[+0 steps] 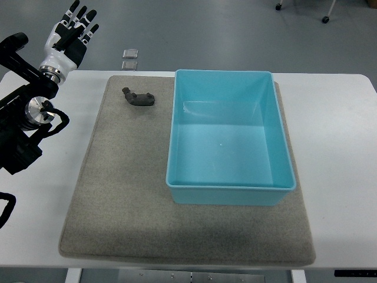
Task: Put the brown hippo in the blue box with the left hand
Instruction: 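Reach the left hand forward over the brown hippo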
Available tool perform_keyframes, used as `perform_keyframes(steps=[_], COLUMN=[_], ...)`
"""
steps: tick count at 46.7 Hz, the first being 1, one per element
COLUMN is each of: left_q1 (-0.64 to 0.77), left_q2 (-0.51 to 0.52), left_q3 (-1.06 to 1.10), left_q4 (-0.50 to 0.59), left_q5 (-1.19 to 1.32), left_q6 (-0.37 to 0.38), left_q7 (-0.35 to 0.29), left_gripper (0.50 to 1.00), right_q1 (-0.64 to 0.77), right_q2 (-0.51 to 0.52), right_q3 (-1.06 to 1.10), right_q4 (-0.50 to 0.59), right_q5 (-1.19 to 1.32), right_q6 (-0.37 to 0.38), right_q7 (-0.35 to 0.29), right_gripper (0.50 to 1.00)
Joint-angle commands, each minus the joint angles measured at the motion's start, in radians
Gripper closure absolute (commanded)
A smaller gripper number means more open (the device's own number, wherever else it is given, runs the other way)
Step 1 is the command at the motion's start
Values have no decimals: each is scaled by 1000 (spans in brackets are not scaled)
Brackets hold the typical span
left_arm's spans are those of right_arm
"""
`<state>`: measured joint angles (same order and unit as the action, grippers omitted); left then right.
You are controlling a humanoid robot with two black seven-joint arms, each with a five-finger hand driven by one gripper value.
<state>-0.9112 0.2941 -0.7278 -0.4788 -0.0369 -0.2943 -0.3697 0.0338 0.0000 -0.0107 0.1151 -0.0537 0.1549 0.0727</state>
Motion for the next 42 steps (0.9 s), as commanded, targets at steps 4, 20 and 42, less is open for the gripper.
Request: perform_keyframes(steps=[4, 20, 42], left_q1=[-3, -12, -75], left_q2=[2, 3, 19], left_q3=[41, 47, 103], left_q4=[-3, 2, -6], left_q5=[0, 0, 434], left_q6=[-3, -132, -98], left_q7=[0, 0, 0], left_gripper=[504, 504, 525], right_q1=[0, 0, 0], right_q2=[0, 0, 0], right_q3=[0, 0, 0], right_q4=[0, 0, 0], right_q5=[0, 0, 0], right_q6=[0, 0, 0], right_q7=[-1, 1, -1], right_gripper=[564, 564, 564])
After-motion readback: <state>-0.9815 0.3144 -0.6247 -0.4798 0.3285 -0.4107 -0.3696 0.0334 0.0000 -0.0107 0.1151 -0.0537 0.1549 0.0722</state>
